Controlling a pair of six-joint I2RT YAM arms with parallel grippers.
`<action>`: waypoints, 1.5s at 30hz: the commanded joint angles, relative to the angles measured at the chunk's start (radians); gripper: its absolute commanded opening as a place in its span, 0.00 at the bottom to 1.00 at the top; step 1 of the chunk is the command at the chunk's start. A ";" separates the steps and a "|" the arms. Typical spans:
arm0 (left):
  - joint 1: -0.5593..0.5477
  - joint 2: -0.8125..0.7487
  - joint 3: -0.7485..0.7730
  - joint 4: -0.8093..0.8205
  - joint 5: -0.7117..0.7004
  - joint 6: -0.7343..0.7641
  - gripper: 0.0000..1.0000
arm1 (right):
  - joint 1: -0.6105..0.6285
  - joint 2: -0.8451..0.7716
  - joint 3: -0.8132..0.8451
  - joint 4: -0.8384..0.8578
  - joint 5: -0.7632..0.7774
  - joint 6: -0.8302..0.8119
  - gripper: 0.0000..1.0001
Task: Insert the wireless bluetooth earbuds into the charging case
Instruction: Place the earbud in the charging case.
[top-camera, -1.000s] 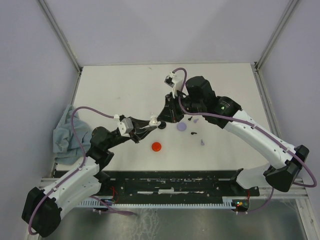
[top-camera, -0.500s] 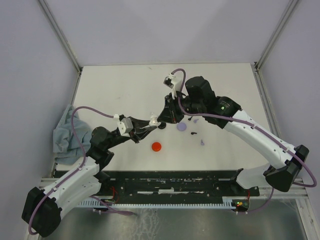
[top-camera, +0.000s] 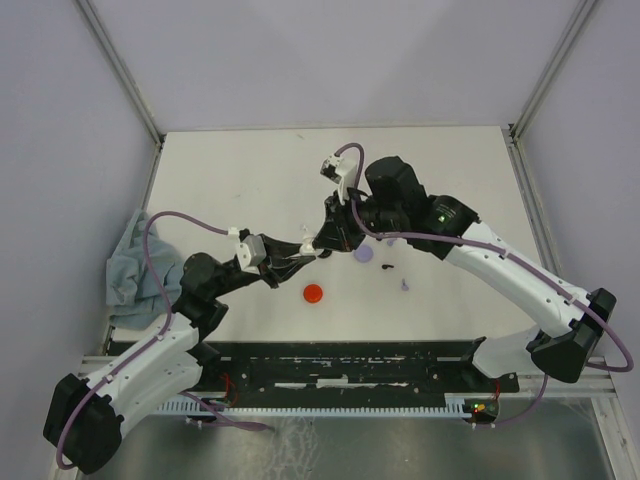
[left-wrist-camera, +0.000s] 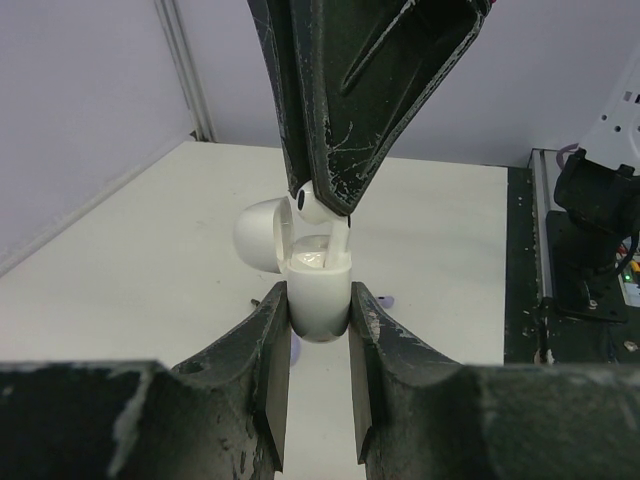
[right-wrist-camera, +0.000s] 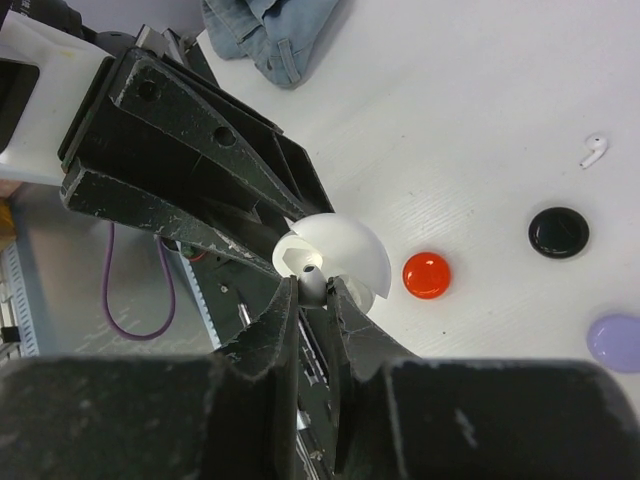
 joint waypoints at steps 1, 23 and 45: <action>0.002 0.000 0.050 0.060 0.022 -0.038 0.03 | 0.022 0.006 0.031 -0.028 -0.012 -0.080 0.11; 0.002 0.027 0.038 0.114 0.077 -0.115 0.03 | 0.039 -0.016 0.017 0.001 -0.129 -0.287 0.46; 0.001 0.115 -0.002 0.331 0.095 -0.288 0.03 | 0.038 0.030 0.093 -0.036 -0.190 -0.354 0.47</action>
